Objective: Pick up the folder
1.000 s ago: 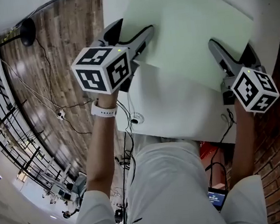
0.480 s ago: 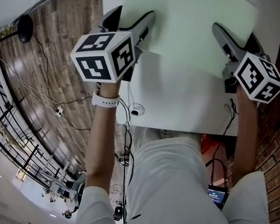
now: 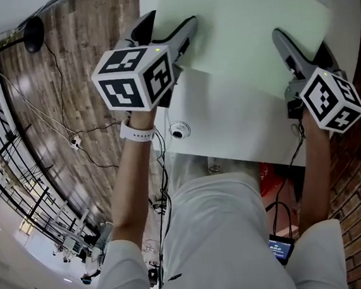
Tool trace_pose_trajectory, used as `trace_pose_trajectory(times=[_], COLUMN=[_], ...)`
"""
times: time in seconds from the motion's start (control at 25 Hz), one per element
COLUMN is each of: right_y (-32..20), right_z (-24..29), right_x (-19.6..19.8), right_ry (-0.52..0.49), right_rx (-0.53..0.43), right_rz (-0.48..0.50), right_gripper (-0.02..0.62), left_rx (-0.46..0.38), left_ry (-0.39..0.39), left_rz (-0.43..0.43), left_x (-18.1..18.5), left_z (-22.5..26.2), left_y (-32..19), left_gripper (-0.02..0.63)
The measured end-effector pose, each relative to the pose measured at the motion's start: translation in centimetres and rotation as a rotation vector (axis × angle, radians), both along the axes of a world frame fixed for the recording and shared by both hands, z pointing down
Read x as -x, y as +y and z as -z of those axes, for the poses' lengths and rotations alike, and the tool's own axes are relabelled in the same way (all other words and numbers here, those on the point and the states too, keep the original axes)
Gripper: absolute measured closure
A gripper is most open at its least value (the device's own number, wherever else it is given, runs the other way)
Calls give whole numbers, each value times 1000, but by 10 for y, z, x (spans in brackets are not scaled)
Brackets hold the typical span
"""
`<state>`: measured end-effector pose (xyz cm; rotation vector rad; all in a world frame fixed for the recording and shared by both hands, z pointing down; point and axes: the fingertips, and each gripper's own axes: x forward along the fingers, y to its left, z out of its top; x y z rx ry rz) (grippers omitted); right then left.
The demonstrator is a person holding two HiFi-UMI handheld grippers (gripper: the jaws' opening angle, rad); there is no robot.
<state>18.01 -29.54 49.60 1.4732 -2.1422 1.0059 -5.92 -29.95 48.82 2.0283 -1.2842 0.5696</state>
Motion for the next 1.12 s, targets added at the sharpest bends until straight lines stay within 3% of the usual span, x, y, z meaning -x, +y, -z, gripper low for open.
trace_pose_trajectory(times=[1.12], right_y=[96], right_z=[114], right_x=[22], right_ry=[-13], right_rx=[-156], right_rz=[26], right_gripper=[117], left_rx=[-136], left_ry=[43], left_rz=[92], left_x=[23], left_z=[109], left_y=[118], left_gripper=[264])
